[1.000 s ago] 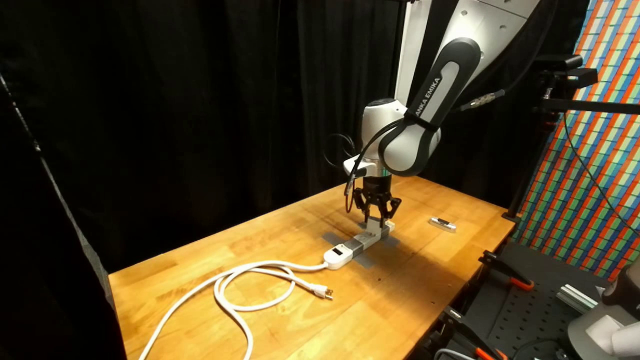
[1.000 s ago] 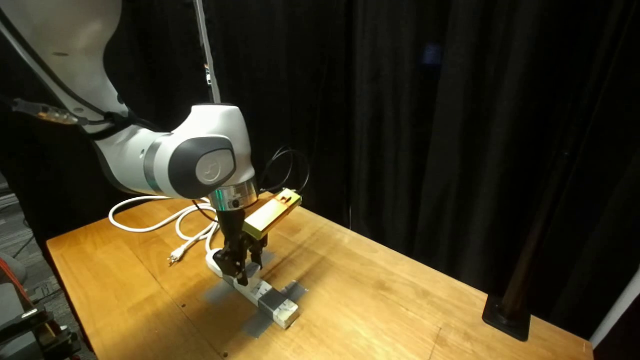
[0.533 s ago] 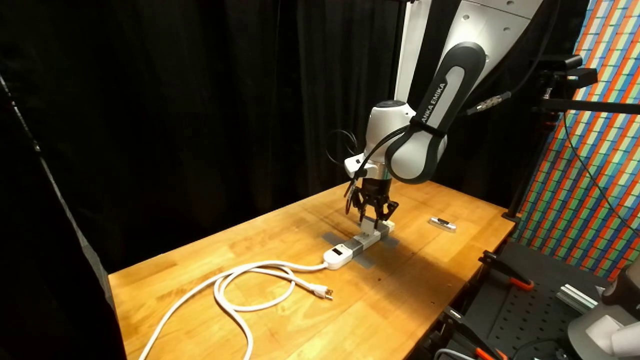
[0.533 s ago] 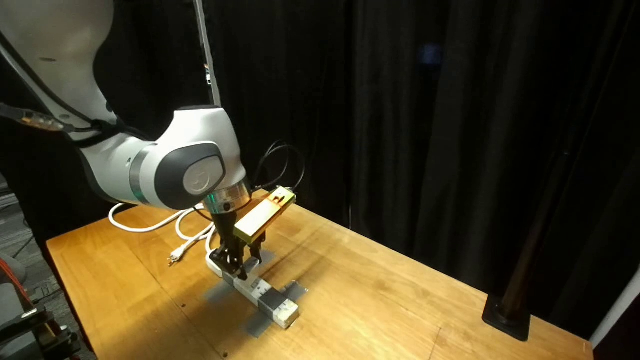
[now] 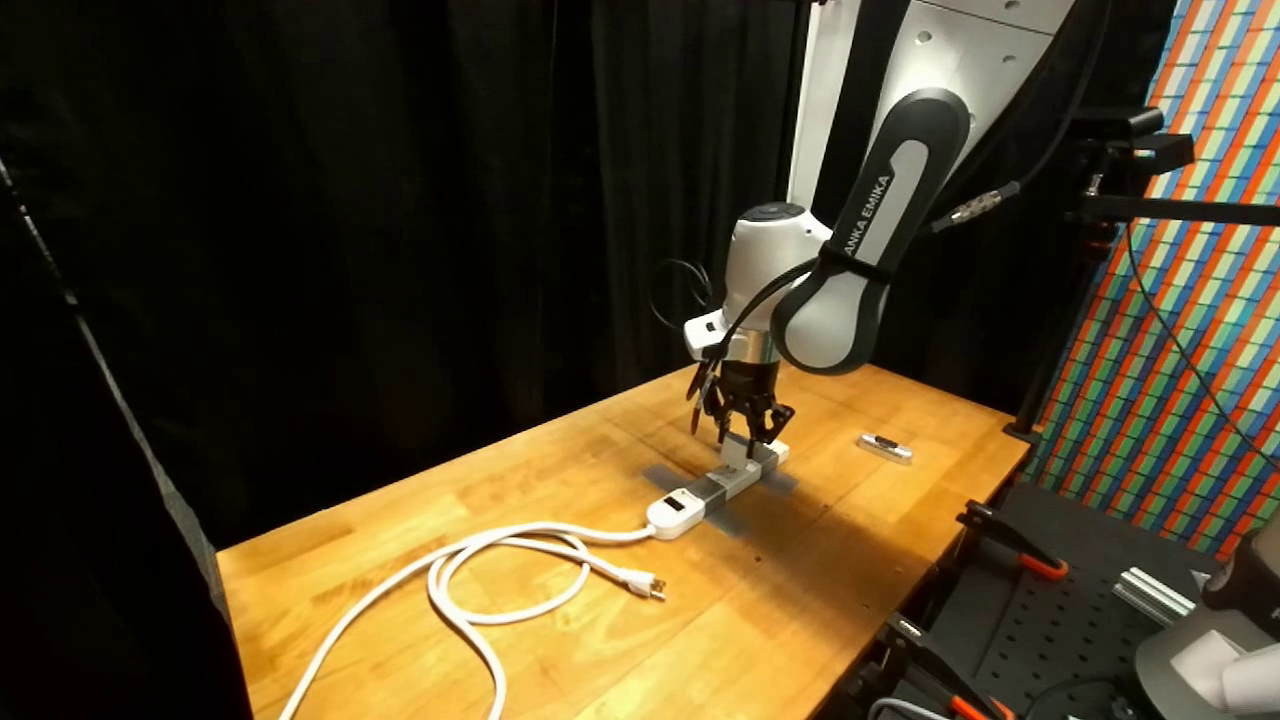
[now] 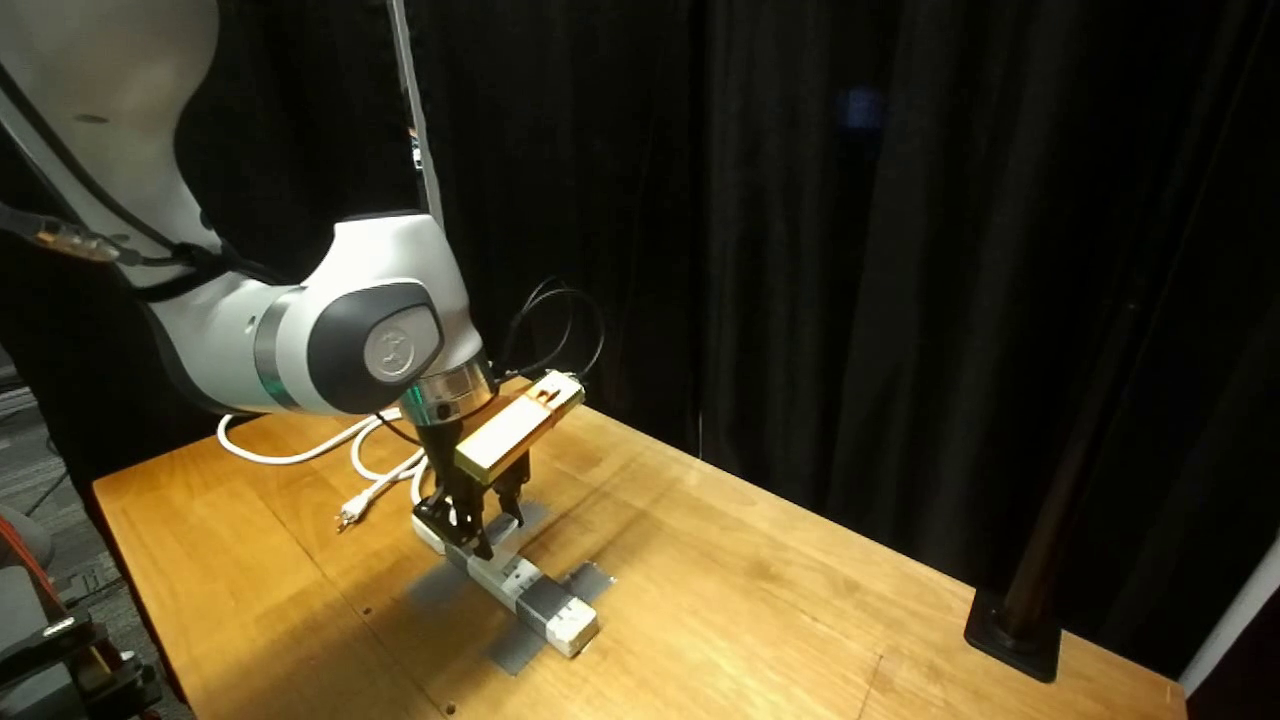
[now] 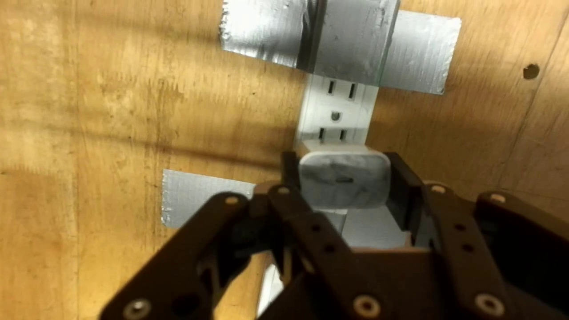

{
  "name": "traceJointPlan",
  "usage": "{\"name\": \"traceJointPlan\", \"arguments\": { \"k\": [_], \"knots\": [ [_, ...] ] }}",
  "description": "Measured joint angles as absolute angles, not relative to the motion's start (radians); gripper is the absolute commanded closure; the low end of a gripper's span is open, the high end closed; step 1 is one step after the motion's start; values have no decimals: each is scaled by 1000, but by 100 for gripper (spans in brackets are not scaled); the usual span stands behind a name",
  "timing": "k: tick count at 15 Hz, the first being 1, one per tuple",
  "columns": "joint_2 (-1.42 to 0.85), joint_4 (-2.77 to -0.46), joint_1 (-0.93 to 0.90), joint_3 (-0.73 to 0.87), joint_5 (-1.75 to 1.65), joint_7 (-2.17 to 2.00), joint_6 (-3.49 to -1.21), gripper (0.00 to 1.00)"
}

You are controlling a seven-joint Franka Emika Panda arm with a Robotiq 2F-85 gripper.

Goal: Put the charging adapter on the extension cable

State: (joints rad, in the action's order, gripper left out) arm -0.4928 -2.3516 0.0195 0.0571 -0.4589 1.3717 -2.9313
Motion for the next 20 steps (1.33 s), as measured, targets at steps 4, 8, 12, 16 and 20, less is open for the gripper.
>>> {"name": "traceJointPlan", "arguments": {
  "k": [4,8,12,16,20],
  "knots": [
    [-492,-2346,7,66,-473,1344,-2909,77],
    [-493,-2344,-15,89,-506,1288,-2906,77],
    [-496,-2333,-22,96,-519,1255,-2884,77],
    [-504,-2318,-22,96,-528,1231,-2863,77],
    [-527,-2294,-25,94,-529,1217,-2844,77]
  ]
}}
